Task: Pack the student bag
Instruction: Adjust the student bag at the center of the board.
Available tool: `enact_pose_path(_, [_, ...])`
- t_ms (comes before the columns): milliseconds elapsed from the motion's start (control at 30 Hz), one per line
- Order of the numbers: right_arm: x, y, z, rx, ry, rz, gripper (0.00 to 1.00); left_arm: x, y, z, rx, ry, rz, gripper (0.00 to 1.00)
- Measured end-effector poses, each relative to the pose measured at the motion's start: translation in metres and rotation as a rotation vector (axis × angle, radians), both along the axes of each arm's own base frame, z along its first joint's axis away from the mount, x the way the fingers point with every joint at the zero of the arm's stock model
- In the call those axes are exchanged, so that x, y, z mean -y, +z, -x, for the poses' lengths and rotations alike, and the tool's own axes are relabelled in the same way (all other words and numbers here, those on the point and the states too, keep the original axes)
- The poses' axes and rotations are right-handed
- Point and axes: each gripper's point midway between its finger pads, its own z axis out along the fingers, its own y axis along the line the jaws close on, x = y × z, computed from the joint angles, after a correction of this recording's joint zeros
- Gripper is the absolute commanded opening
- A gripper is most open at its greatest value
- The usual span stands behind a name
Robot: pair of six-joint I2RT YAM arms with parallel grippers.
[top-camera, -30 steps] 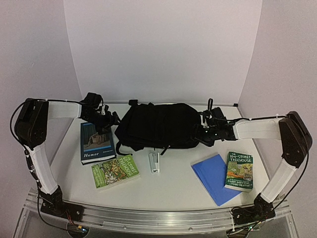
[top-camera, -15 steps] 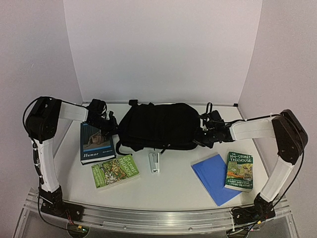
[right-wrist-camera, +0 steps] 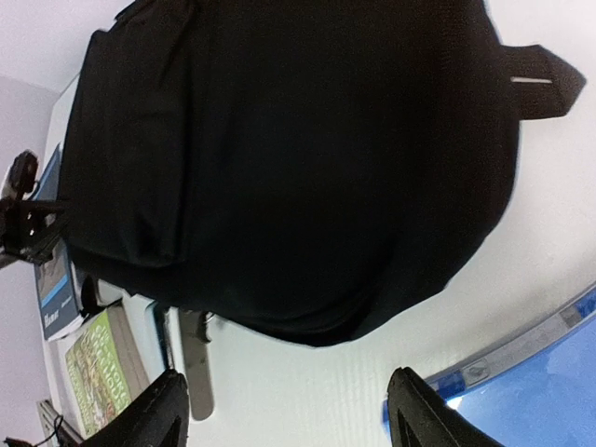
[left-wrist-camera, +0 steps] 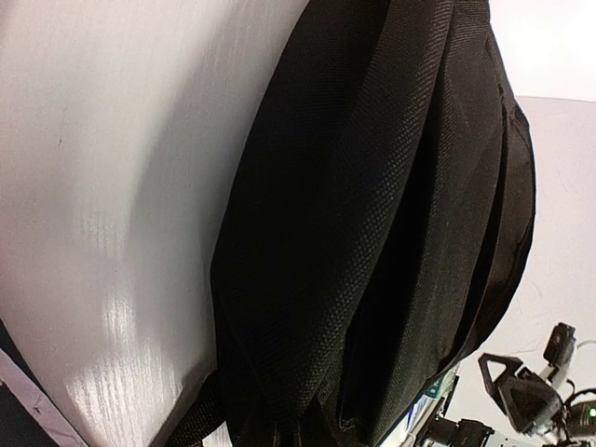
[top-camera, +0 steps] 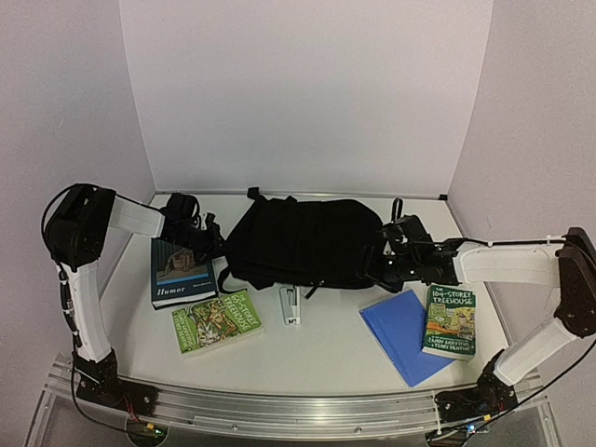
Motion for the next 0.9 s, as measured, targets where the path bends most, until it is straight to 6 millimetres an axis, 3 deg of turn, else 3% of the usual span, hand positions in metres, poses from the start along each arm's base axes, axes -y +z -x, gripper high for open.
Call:
enact_pose_path(233, [-0.07, 0.026, 0.027, 0.037, 0.102, -0.107, 0.55, 0.001, 0.003, 0.002, 0.007, 0.007, 0.019, 0.0])
enact_pose_path(300, [-0.088, 0.02, 0.027, 0.029, 0.117, -0.142, 0.54, 0.001, 0.004, 0.002, 0.009, 0.008, 0.022, 0.0])
enact_pose_path(400, [-0.107, -0.014, 0.028, -0.025, 0.12, -0.129, 0.52, 0.001, 0.005, 0.004, 0.01, 0.007, 0.025, 0.0])
enact_pose_path(533, [-0.112, -0.058, 0.03, -0.093, 0.103, -0.081, 0.47, 0.0, 0.008, 0.006, 0.015, 0.007, 0.029, 0.0])
enact_pose_path(633, [-0.11, -0.076, 0.03, -0.115, 0.084, -0.052, 0.43, 0.0, 0.011, 0.007, 0.018, 0.007, 0.032, 0.0])
enact_pose_path(800, [-0.115, -0.072, 0.017, -0.081, 0.043, -0.058, 0.39, -0.001, 0.009, 0.01, 0.013, 0.009, 0.032, 0.0])
enact_pose_path(900, [-0.119, -0.068, 0.008, -0.055, 0.02, -0.068, 0.32, -0.001, 0.008, 0.011, 0.01, 0.011, 0.032, 0.0])
